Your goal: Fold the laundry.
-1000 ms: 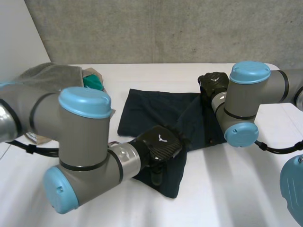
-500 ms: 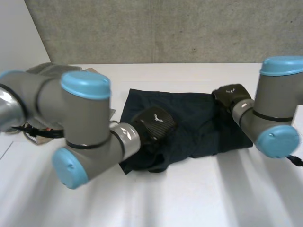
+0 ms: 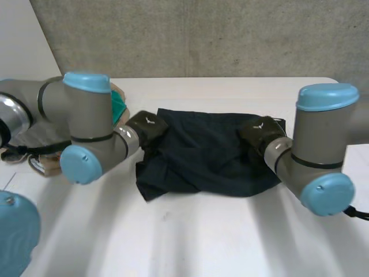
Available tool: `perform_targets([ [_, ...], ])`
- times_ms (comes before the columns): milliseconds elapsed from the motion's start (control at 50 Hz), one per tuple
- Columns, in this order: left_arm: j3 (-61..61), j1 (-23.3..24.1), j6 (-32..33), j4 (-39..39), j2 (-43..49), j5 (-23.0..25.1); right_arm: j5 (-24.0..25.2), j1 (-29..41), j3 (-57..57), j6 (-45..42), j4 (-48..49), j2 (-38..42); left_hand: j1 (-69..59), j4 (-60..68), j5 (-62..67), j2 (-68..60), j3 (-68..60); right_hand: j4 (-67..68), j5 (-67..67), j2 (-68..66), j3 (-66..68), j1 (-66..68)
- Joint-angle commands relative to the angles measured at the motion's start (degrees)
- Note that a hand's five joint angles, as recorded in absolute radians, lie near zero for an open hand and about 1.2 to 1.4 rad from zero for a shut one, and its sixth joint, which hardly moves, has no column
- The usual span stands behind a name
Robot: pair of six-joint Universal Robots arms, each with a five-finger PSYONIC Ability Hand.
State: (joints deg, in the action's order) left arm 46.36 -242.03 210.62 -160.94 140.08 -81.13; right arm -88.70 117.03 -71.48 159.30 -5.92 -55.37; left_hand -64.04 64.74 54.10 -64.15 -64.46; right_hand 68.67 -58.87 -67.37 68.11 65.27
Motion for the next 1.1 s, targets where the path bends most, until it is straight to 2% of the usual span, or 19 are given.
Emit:
perform_targets([
  [20,-8.0,-0.5,-2.2,8.6,0.3,-1.1,-4.6,1.6,3.9,4.6,1.6,1.3,42.7,-43.4,-42.7,42.8,43.1,11.3,-11.1,-12.6,11.9,14.7],
  [60,-7.3,-0.6,-4.8,10.0,-2.8,-1.6,-4.3,1.9,3.7,5.2,1.6,0.8,51.1,-51.8,-51.2,51.2,51.5,11.3,-11.1,-12.6,11.9,14.7],
  [180,-4.7,-0.8,-11.5,10.3,-11.0,-4.5,-3.9,2.0,2.1,5.3,1.6,-1.3,54.0,-54.7,-54.1,54.2,54.5,11.3,-11.1,-12.6,11.9,14.7],
  [260,-2.0,0.5,-18.6,12.0,-15.4,-6.6,-4.1,1.5,1.0,5.5,1.7,-2.8,54.0,-54.7,-54.1,54.2,54.5,11.3,-11.1,-12.6,11.9,14.7],
  [360,3.9,6.0,-28.7,16.8,-16.3,-8.0,-4.3,0.7,-0.2,5.3,1.6,-4.3,54.0,-54.7,-54.1,54.2,54.5,11.3,-11.1,-12.6,11.9,14.7],
  [420,7.9,8.9,-31.6,18.1,-15.0,-10.2,-4.3,0.6,-0.9,5.2,1.6,-4.7,54.0,-54.7,-54.1,54.2,54.5,11.3,-11.1,-12.6,11.9,14.7],
  [460,9.3,10.2,-31.9,17.4,-14.1,-12.3,-4.0,0.4,-1.5,5.2,1.6,-5.0,54.0,-54.7,-54.1,54.2,54.5,11.3,-11.1,-12.6,11.9,14.7],
  [560,10.9,10.8,-31.3,8.7,-8.9,-23.5,-3.9,0.0,-3.7,5.1,1.6,-6.3,54.0,-54.7,-54.1,54.2,54.5,11.3,-11.1,-12.6,11.9,14.7],
  [640,10.2,9.0,-27.2,4.9,-4.5,-26.7,-3.8,-0.1,-4.9,5.1,1.9,-6.5,54.0,-54.7,-54.1,54.2,54.5,11.3,-11.1,-12.6,11.9,14.7],
  [720,6.0,7.4,-22.5,4.2,-0.7,-26.5,-3.4,-0.7,-4.8,4.5,2.7,-6.1,53.9,-54.6,-53.9,54.0,54.3,11.3,-11.1,-12.6,11.9,14.7],
  [740,4.9,7.2,-21.8,4.2,0.0,-26.5,-3.4,-0.8,-4.5,4.4,3.0,-5.9,48.5,-49.2,-48.6,48.6,48.9,11.3,-11.1,-12.6,11.9,14.7],
  [760,2.2,6.8,-20.9,4.4,1.0,-26.5,-3.3,-1.1,-4.0,3.9,4.0,-5.2,28.5,-29.2,-28.5,28.6,28.9,11.3,-11.1,-12.6,11.9,14.7],
  [800,-0.7,6.3,-20.1,4.5,1.9,-26.2,-3.4,-1.4,-3.1,3.2,5.3,-4.2,2.3,-3.0,-2.4,2.4,2.7,11.3,-11.1,-12.6,11.9,14.7],
  [820,-4.4,5.6,-19.6,4.3,2.8,-25.4,-3.4,-1.5,-2.3,2.9,6.2,-3.7,-15.8,15.1,15.7,-15.7,-15.4,11.3,-11.1,-12.6,11.9,14.7],
  [880,-11.5,4.4,-17.8,3.8,4.3,-22.2,-3.6,-1.7,2.3,2.2,10.5,-1.2,-16.0,15.3,15.9,-15.8,-15.5,11.3,-11.1,-12.6,11.9,14.7],
  [980,-33.5,1.3,-12.4,0.7,6.3,-13.0,-6.6,-3.1,15.5,3.6,24.9,2.5,-16.0,15.3,15.9,-15.8,-15.5,11.3,-11.1,-12.6,11.9,14.7],
  [1020,-39.1,0.2,-12.7,-1.2,5.7,-11.3,-8.6,-3.7,18.4,4.8,30.2,2.6,-16.0,15.3,15.9,-15.8,-15.5,11.3,-11.1,-12.6,11.9,14.7],
  [1040,-43.7,-0.5,-14.2,-3.7,4.8,-10.4,-10.4,-4.1,20.1,6.4,36.1,2.5,-16.0,15.3,15.9,-15.8,-15.5,11.3,-11.1,-12.6,11.9,14.7],
  [1100,-47.9,-0.8,-17.6,-8.2,3.0,-10.1,-11.4,-4.4,21.1,7.9,44.3,2.1,-16.0,15.3,15.9,-15.8,-15.5,11.3,-11.1,-12.6,11.9,14.7],
])
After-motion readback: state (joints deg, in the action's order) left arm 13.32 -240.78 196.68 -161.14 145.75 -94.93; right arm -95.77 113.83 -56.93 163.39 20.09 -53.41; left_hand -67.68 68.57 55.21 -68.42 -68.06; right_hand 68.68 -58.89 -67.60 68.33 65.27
